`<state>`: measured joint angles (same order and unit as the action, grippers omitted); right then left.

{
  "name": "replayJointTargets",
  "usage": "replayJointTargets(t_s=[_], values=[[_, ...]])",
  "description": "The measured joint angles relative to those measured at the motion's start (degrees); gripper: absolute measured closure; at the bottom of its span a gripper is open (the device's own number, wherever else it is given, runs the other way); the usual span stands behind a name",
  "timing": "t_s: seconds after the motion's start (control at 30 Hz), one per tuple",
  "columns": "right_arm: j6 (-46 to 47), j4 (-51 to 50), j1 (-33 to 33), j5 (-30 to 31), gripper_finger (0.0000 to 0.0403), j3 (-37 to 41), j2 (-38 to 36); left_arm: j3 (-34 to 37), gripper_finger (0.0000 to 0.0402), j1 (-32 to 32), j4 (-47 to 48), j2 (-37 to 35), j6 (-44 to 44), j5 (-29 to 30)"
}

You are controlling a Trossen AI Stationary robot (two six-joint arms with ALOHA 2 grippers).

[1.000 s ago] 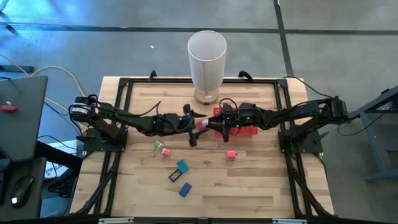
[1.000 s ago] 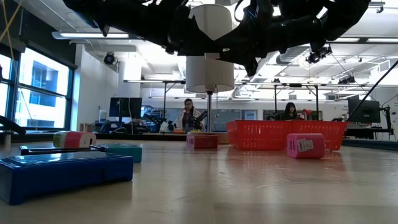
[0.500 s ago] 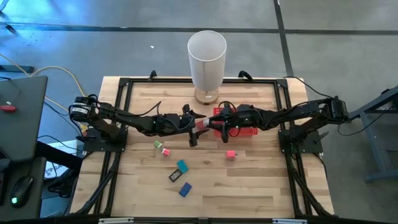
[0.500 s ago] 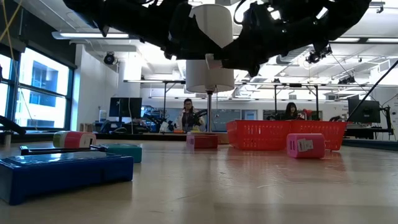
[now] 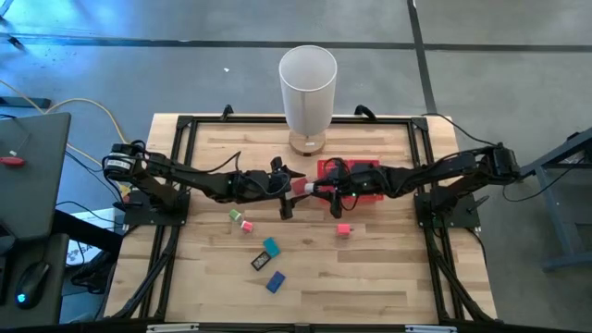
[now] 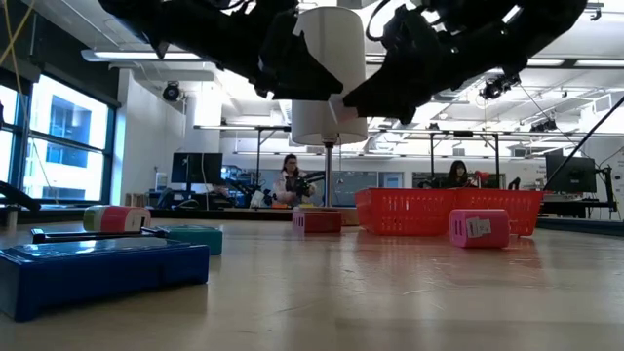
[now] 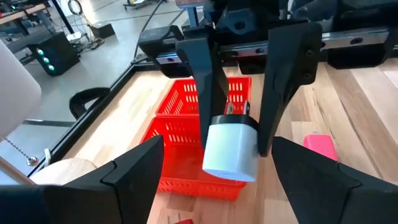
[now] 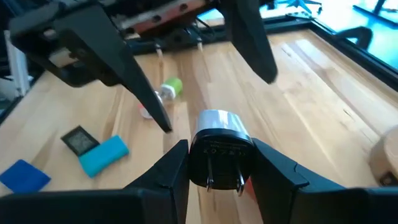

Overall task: Pick & Place Office items
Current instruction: Put the white charger adapter into the right red bin

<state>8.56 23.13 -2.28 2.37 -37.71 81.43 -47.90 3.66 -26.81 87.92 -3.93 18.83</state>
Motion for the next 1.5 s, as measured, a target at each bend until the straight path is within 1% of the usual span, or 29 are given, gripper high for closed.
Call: replayJointTargets(t_s=[0.2, 0.47, 0.6, 0.77, 0.9, 1.1, 1.27, 1.37, 1.5], values=[[0.9, -5.9, 0.5, 3.5, 0.0278, -0.1, -3.1, 0.0, 0.0112, 0.0, 1.5, 0.0, 0.8, 0.0], [4.7, -19.6, 0.4, 6.8, 0.0278, 0.0, -11.2, 0.0, 0.0112, 0.0, 2.6, 0.0, 1.0, 0.0], [6.9, -28.1, 0.4, 8.8, 0.0278, -1.0, -14.5, 0.0, 0.0112, 0.0, 2.8, 0.0, 1.0, 0.0], [8.3, -40.6, 0.4, 12.2, 0.0278, -5.7, -15.7, 0.0, 0.0112, 0.0, 2.9, 0.0, 1.0, 0.0], [8.3, -48.7, -0.4, 11.7, 0.0278, -9.8, -15.6, 0.0, 0.0112, 0.0, 2.9, 0.0, 0.8, 0.0], [9.7, -58.0, -2.4, 7.9, 0.0278, -14.9, -14.7, -0.1, 0.0112, 0.0, 3.9, 0.0, 0.8, 0.0], [10.7, -68.7, -4.9, 7.0, 0.0278, -18.7, -14.3, -0.1, 0.0112, 0.0, 5.8, 0.0, 0.9, 0.0], [10.9, -71.3, -6.3, 4.9, 0.0277, -20.4, -14.0, -0.1, 0.0112, 0.0, 6.4, 0.0, 1.0, 0.0], [10.7, -75.8, -8.4, 4.5, 0.0277, -22.9, -13.0, -0.1, 0.0112, 0.0, 6.4, 0.0, 1.0, 0.0]])
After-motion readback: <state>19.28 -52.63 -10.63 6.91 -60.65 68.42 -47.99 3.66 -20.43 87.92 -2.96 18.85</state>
